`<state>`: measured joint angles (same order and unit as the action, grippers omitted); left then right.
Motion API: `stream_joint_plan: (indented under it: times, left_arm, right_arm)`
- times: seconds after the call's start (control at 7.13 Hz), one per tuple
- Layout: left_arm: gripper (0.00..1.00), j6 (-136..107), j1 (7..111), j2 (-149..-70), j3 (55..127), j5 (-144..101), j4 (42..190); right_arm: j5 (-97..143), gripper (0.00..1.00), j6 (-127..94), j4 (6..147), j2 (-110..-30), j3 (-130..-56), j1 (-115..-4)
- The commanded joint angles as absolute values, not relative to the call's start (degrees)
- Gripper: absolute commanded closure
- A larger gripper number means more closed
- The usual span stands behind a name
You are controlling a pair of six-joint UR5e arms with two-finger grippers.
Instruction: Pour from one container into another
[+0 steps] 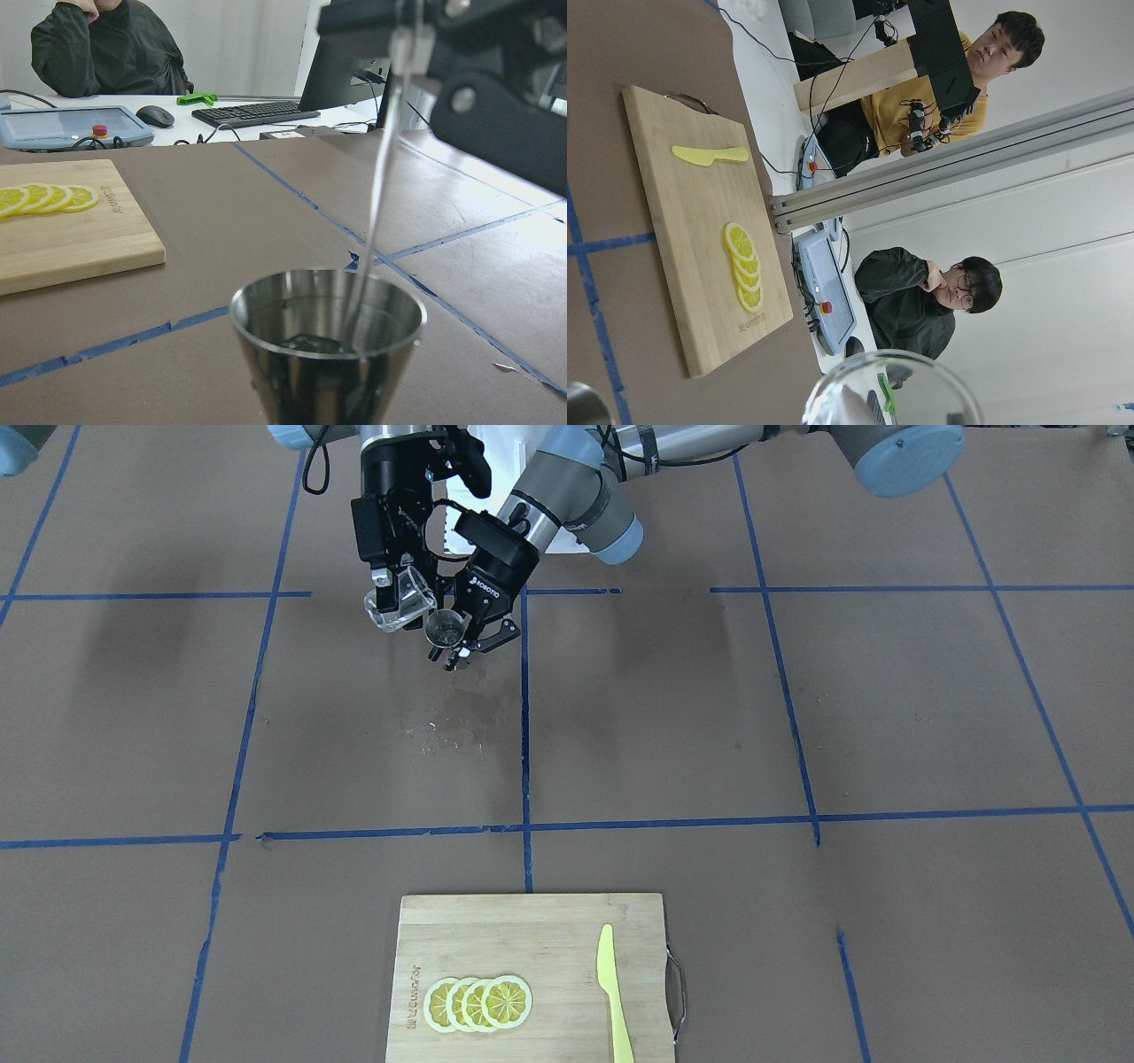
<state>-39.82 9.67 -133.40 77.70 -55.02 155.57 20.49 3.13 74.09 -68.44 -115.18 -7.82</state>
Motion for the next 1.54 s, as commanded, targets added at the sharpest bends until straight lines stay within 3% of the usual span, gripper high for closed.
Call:
stream_joint_plan:
  times: [0.0,1.4]
  left_arm:
    - [1.00,-39.81,9.67,-133.42,77.70,-55.02,155.57]
    - [1.00,-39.81,9.58,-133.24,78.05,-55.02,155.65]
  right_arm:
    - [19.69,1.00,5.08,74.09,-68.29,-114.96,-7.82]
    - [20.30,1.00,-7.18,73.30,-67.24,-115.58,-7.82]
